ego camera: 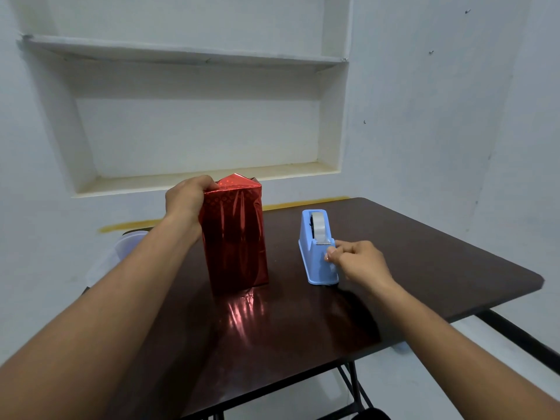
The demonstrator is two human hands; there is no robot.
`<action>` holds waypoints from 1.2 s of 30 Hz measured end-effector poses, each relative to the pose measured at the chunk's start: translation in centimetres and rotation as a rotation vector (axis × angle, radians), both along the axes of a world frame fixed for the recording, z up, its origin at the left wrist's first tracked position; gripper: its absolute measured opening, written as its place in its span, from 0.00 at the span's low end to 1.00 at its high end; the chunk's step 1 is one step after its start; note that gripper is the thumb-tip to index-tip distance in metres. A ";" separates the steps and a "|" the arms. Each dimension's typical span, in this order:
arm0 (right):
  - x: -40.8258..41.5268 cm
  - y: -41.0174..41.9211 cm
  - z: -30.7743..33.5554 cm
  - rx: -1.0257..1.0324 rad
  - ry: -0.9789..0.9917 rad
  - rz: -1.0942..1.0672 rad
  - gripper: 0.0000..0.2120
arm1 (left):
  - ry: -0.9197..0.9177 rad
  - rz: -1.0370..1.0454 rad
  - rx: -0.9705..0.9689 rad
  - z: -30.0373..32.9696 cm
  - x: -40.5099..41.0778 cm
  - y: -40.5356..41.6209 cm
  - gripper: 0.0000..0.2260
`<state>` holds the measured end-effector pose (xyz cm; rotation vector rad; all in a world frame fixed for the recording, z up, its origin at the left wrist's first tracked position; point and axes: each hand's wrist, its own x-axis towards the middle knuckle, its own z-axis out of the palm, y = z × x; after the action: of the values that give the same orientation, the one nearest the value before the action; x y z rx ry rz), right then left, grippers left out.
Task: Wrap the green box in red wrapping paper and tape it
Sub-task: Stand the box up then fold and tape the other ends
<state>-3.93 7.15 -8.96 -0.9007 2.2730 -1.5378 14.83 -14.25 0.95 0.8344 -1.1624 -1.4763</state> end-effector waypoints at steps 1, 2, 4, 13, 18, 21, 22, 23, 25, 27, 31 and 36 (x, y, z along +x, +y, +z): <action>0.3 0.5 0.7 0.008 0.045 0.021 0.09 | -0.001 0.004 -0.003 0.0 0.0 0.0 0.05; 0.6 0.9 1.4 0.010 0.112 0.032 0.09 | 0.002 0.004 -0.002 0.0 0.0 0.0 0.05; 1.4 1.2 2.8 -0.015 0.251 0.038 0.09 | 0.008 -0.001 0.004 0.0 0.0 0.1 0.05; 4.1 -1.3 9.3 -0.138 0.546 0.214 0.21 | 0.058 -0.026 0.004 -0.2 0.3 0.3 0.05; 4.8 -4.5 14.1 -0.091 0.674 0.249 0.10 | 0.124 -0.053 0.001 -0.1 0.7 0.7 0.08; 5.3 -6.9 16.5 -0.026 0.687 0.295 0.02 | 0.114 -0.064 -0.004 -0.2 0.8 0.7 0.10; 5.5 -7.7 17.3 0.010 0.683 0.314 0.03 | 0.113 -0.065 -0.003 -0.2 0.7 0.7 0.10; 5.7 -8.6 18.0 0.044 0.686 0.329 0.04 | 0.119 -0.062 -0.001 -0.2 0.7 0.5 0.11; 6.0 -10.2 19.4 0.114 0.732 0.339 0.06 | 0.129 -0.052 0.004 -0.3 0.7 0.3 0.13; 6.5 -11.4 20.4 0.199 0.798 0.349 0.07 | 0.123 -0.051 -0.001 -0.4 0.6 0.2 0.13; 7.2 -13.5 21.5 0.342 0.864 0.442 0.07 | 0.105 -0.054 -0.011 -0.6 0.4 -0.3 0.10; 7.2 -15.5 22.2 0.471 0.968 0.506 0.04 | 0.078 -0.035 -0.014 -0.9 0.2 -0.6 0.13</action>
<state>3.29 -8.33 13.20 -2.1354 2.4378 -0.3034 14.99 -14.90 0.08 0.7435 -1.1330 -1.5145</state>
